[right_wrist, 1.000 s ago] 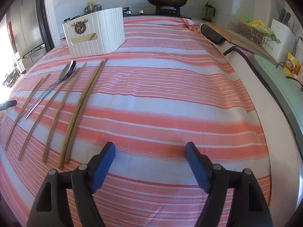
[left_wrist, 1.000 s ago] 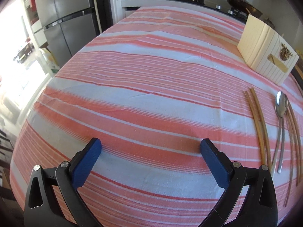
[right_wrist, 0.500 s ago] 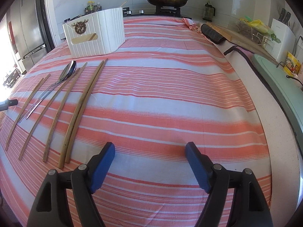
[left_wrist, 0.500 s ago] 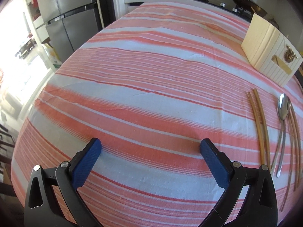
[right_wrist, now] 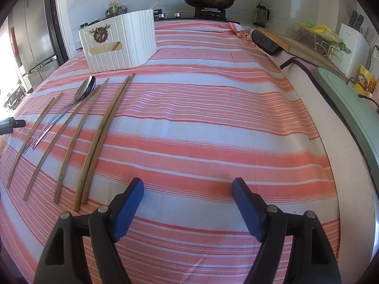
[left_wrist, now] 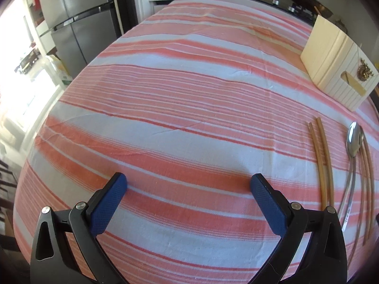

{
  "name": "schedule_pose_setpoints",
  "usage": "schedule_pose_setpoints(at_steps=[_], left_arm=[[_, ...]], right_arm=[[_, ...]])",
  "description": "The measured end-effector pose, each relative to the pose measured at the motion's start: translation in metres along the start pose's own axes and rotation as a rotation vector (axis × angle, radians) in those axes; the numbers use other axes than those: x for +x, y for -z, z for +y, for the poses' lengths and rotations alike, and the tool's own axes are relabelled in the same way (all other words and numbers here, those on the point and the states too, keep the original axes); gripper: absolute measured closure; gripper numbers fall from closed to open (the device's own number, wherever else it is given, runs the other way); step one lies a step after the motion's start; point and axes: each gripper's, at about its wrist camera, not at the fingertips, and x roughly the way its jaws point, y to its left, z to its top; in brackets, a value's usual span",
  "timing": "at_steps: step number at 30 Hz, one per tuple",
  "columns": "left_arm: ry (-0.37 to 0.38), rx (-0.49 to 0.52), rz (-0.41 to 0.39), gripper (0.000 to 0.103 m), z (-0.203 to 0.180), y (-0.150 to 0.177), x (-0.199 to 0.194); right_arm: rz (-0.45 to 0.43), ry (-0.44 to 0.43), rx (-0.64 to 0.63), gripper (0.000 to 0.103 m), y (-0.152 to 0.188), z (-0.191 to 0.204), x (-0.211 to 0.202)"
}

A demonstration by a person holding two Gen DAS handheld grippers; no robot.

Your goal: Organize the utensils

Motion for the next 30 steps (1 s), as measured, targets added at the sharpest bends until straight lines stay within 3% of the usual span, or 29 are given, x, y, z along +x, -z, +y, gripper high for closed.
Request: schedule_pose_setpoints(at_steps=[13,20,30], left_arm=[[0.012,0.012,-0.083,0.000,-0.004,-0.013,0.009],[-0.031,-0.032,-0.097,0.000,-0.007,-0.022,0.014],[-0.024,-0.025,-0.091,0.000,-0.005,-0.025,0.017]], right_arm=[[0.000,0.000,0.000,0.024,0.000,0.000,0.000],[0.000,0.000,0.000,0.024,0.000,-0.001,0.000],[0.000,0.000,0.000,0.024,0.000,-0.001,0.000]])
